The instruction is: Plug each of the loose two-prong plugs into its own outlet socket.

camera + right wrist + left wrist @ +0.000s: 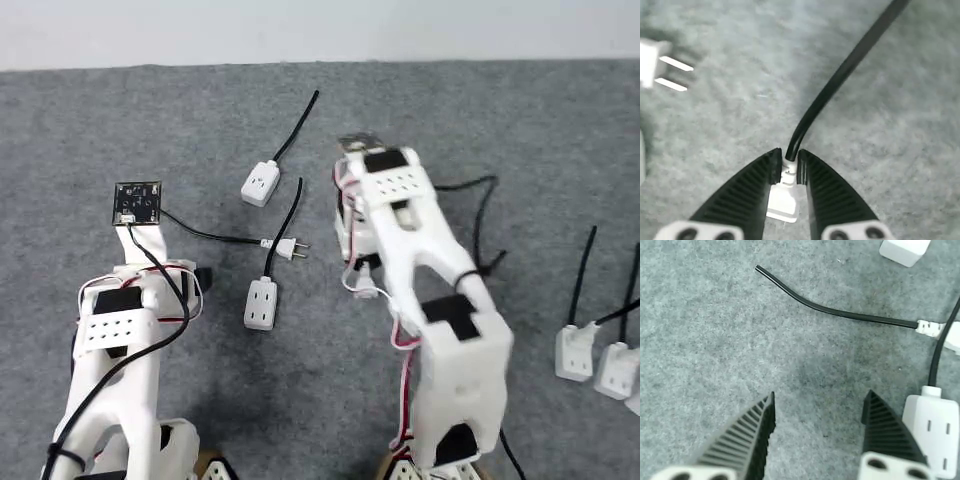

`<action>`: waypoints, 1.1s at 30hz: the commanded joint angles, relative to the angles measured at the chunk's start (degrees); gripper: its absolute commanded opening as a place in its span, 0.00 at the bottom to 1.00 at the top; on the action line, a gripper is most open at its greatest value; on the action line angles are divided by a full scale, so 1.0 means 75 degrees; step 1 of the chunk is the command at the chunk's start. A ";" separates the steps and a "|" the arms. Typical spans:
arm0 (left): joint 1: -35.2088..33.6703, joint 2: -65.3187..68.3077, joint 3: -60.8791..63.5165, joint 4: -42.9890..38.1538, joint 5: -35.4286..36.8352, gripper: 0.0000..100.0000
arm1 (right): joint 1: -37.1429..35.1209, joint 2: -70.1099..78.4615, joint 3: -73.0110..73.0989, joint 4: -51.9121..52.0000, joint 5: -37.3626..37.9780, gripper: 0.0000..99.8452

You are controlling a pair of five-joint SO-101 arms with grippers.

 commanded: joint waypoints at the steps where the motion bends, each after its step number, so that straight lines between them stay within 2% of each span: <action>1: 0.0012 0.0012 -0.0088 -0.0164 -0.0070 0.26 | 0.0440 -0.0955 0.1606 -0.1366 -0.0363 0.01; 4: 0.0012 0.0012 -0.0088 -0.0164 -0.0070 0.26 | 0.0744 -0.1037 0.2262 -0.1952 -0.0270 0.01; 6: 0.0012 0.0012 -0.0088 -0.0164 -0.0070 0.26 | 0.0885 -0.1037 0.2262 -0.1881 0.0141 0.02; 10: 0.0012 0.0012 -0.0088 -0.0164 -0.0070 0.26 | 0.0897 -0.1014 0.1758 -0.1225 0.0152 0.15; 12: 0.0012 0.0012 -0.0076 -0.0164 -0.0070 0.26 | 0.0908 -0.1049 0.1559 -0.0990 -0.0035 0.17; 17: 0.0012 0.0012 -0.0076 -0.0176 -0.0070 0.26 | 0.0908 -0.1061 0.1090 -0.0135 -0.0176 0.12; 21: 0.0012 0.0012 -0.0076 -0.0176 -0.0070 0.26 | 0.0897 -0.1248 0.1149 0.0229 -0.0985 0.08; 33: 0.0012 0.0012 -0.0076 -0.0176 -0.0070 0.26 | 0.0592 -0.2022 0.2872 -0.1471 -0.1618 0.09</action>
